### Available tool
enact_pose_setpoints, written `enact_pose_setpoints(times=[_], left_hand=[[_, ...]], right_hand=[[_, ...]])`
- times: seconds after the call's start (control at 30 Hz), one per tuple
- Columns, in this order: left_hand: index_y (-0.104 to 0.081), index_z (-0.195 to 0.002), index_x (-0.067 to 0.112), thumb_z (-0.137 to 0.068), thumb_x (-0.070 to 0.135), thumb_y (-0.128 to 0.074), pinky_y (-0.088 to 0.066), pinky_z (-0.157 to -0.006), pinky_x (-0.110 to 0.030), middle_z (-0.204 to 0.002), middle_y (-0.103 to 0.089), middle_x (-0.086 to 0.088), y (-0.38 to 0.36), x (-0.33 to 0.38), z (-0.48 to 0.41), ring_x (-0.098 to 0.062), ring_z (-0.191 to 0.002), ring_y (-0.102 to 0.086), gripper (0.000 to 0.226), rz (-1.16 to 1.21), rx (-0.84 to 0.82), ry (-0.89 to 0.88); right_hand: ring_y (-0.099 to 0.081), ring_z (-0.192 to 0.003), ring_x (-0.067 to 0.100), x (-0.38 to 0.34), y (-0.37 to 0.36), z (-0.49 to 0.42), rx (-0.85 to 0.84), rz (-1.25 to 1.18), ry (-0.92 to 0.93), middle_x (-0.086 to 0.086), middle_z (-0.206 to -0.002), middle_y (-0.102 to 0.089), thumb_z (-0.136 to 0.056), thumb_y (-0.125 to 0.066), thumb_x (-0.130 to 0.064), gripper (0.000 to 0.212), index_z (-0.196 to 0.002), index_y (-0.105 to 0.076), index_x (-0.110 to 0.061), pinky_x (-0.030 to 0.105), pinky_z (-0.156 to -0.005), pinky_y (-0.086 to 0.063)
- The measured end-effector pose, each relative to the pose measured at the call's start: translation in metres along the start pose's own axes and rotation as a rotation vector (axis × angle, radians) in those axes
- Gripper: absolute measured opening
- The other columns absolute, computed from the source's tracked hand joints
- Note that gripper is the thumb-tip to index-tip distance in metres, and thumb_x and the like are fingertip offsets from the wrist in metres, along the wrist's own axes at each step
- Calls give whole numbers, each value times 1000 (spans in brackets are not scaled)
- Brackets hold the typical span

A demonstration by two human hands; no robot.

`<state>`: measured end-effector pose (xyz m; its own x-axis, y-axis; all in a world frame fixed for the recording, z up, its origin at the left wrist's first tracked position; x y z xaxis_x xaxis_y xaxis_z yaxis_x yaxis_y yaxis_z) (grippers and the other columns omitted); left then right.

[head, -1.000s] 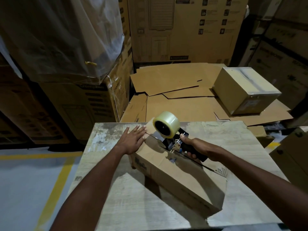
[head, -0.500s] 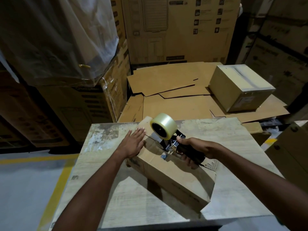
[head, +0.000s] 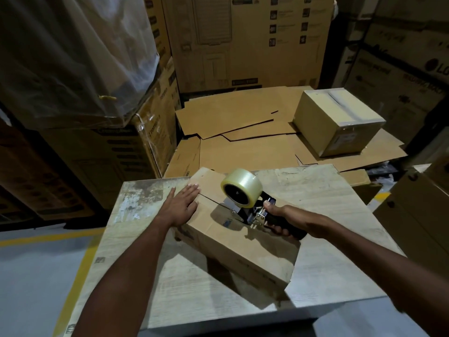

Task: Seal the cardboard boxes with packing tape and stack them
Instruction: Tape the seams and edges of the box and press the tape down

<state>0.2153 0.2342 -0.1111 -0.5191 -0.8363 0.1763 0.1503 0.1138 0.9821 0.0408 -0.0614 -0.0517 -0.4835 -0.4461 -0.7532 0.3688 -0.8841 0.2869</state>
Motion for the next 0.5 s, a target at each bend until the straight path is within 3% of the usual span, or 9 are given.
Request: enact_pose_setpoints(times=[0.23,0.4,0.5], left_hand=[[-7,-165,20,-110,40,-16,8,-125,-49,-172,1,3,-1,19,-5,-13,-158,2,60,-168,-43,121],[-3,-165,20,-111,37,-19,8,-126,-40,-171,5,3,-19,92,8,-12,-157,8,58,-56,-35,-60],[-6,-165,22,-111,36,-20,5,-126,-38,-171,2,6,-21,100,12,-10,-157,6,57,-12,-29,-24]], right_hand=[[-50,-55,12,22,6,29,-67,-44,2,-1,-65,-57,-103,-35,-66,65,-83,-61,-10,23,-53,-43],[-56,-60,16,18,8,32,-111,-81,-22,4,-72,-59,-105,-38,-62,62,-98,-60,-4,26,-53,-48],[-53,-58,16,18,7,30,-78,-89,-8,4,-71,-58,-104,-39,-64,63,-97,-62,-5,28,-54,-45]])
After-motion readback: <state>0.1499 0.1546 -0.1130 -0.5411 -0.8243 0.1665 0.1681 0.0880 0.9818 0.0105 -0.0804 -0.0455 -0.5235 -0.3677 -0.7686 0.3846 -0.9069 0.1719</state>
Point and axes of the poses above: each hand's wrist, its own z-axis away from the middle knuckle, its own y-axis out of the back of the hand, x = y × z, the point moved 8 cm from there along -z, towards the middle knuckle
